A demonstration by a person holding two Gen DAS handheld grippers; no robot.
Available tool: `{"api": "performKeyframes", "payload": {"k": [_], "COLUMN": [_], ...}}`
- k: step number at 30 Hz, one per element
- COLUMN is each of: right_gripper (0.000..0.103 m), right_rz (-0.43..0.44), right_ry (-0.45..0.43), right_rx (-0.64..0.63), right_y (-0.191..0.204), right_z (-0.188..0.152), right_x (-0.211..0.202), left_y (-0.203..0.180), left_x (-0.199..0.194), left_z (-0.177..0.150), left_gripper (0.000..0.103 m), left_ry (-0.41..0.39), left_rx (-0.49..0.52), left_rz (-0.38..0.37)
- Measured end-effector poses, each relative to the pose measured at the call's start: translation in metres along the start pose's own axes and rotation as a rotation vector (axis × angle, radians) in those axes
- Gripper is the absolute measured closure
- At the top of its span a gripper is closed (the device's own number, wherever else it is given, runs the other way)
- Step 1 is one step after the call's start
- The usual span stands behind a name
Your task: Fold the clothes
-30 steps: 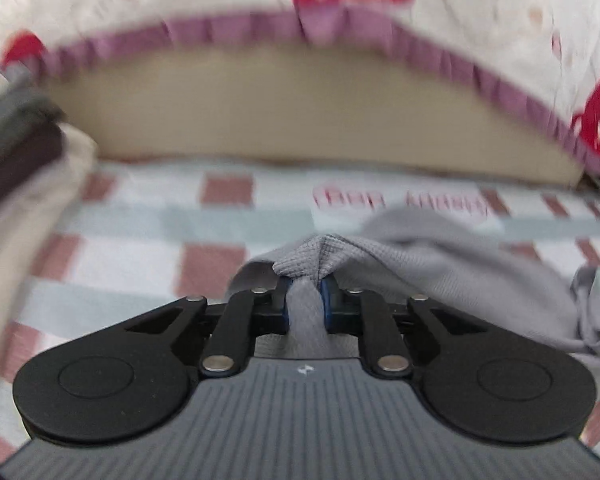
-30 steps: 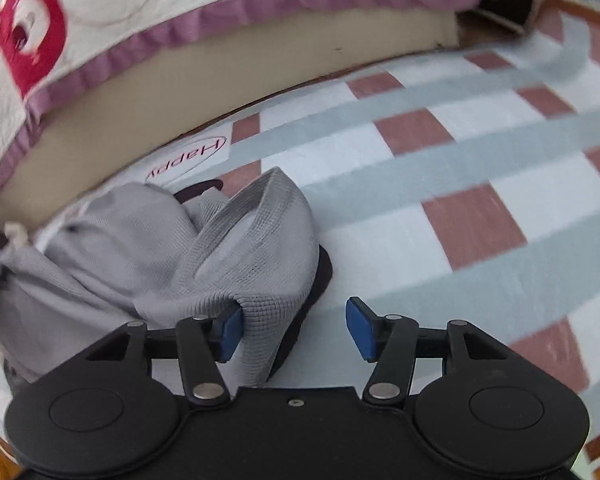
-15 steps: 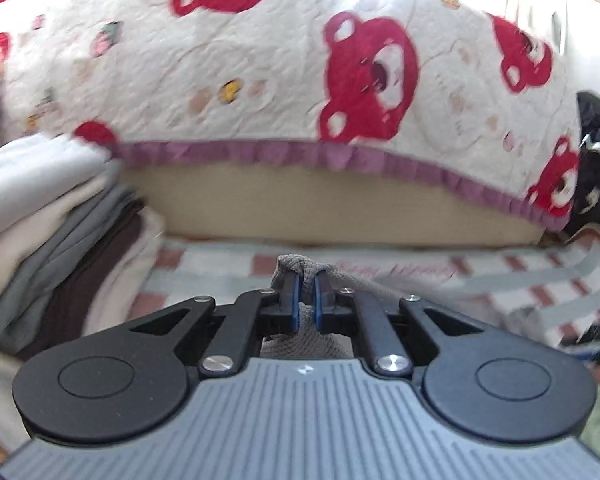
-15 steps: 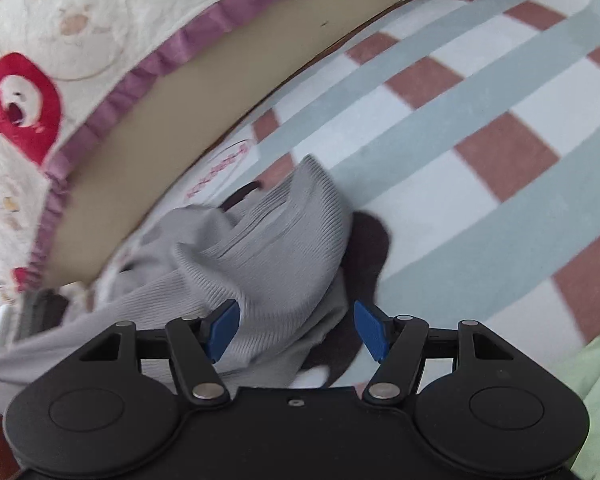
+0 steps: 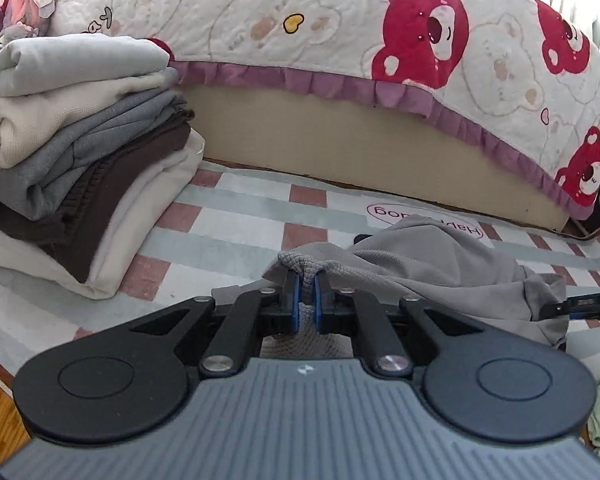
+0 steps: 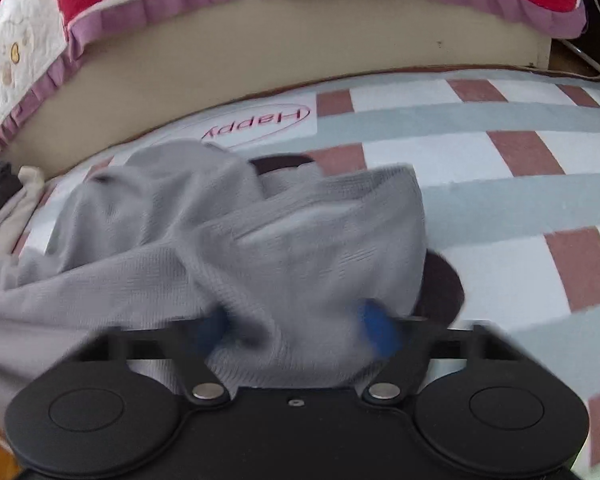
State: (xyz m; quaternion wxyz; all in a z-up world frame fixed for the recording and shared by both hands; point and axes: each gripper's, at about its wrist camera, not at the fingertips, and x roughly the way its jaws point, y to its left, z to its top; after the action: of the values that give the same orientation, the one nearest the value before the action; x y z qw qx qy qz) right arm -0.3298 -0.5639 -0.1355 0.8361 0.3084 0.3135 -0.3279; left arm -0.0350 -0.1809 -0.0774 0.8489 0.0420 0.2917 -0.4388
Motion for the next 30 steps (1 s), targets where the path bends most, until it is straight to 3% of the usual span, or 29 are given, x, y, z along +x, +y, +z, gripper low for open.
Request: {"api": "performKeyframes", "payload": {"k": [2, 5, 7, 11, 15, 18, 22, 24, 26, 30], "right_gripper": [0.100, 0.100, 0.101, 0.101, 0.101, 0.100, 0.091, 0.060, 0.050, 0.049], "right_rz": [0.066, 0.179, 0.204, 0.078, -0.071, -0.075, -0.077, -0.073, -0.043, -0.002], "right_ry": [-0.124, -0.341, -0.384, -0.195, 0.024, 0.129, 0.133, 0.126, 0.120, 0.143], "right_rx": [0.011, 0.046, 0.083, 0.184, 0.336, 0.441, 0.463, 0.482, 0.526, 0.590], "right_y": [-0.002, -0.005, -0.011, -0.033, -0.057, -0.063, -0.064, -0.066, -0.066, -0.064], "right_z": [0.011, 0.023, 0.021, -0.015, -0.064, -0.083, -0.075, -0.070, -0.072, -0.079], "right_x": [-0.026, -0.095, -0.136, -0.150, -0.120, -0.093, -0.087, -0.085, -0.083, -0.075], "left_y": [0.001, 0.003, 0.003, 0.005, 0.009, 0.018, 0.025, 0.030, 0.032, 0.027], "left_x": [-0.004, -0.013, -0.017, -0.021, 0.003, 0.020, 0.027, 0.025, 0.024, 0.031], "left_z": [-0.001, 0.002, 0.005, -0.002, -0.028, -0.047, -0.050, -0.050, -0.049, -0.051], "left_gripper": [0.096, 0.096, 0.096, 0.096, 0.096, 0.096, 0.096, 0.096, 0.095, 0.094], "left_ry": [-0.005, -0.024, -0.035, 0.030, 0.265, 0.381, 0.398, 0.387, 0.382, 0.395], "left_rx": [-0.012, -0.034, -0.046, -0.093, -0.149, -0.198, -0.235, -0.265, -0.276, -0.285], "left_rz": [-0.012, -0.049, -0.075, -0.151, -0.127, -0.093, -0.101, -0.128, -0.159, -0.211]}}
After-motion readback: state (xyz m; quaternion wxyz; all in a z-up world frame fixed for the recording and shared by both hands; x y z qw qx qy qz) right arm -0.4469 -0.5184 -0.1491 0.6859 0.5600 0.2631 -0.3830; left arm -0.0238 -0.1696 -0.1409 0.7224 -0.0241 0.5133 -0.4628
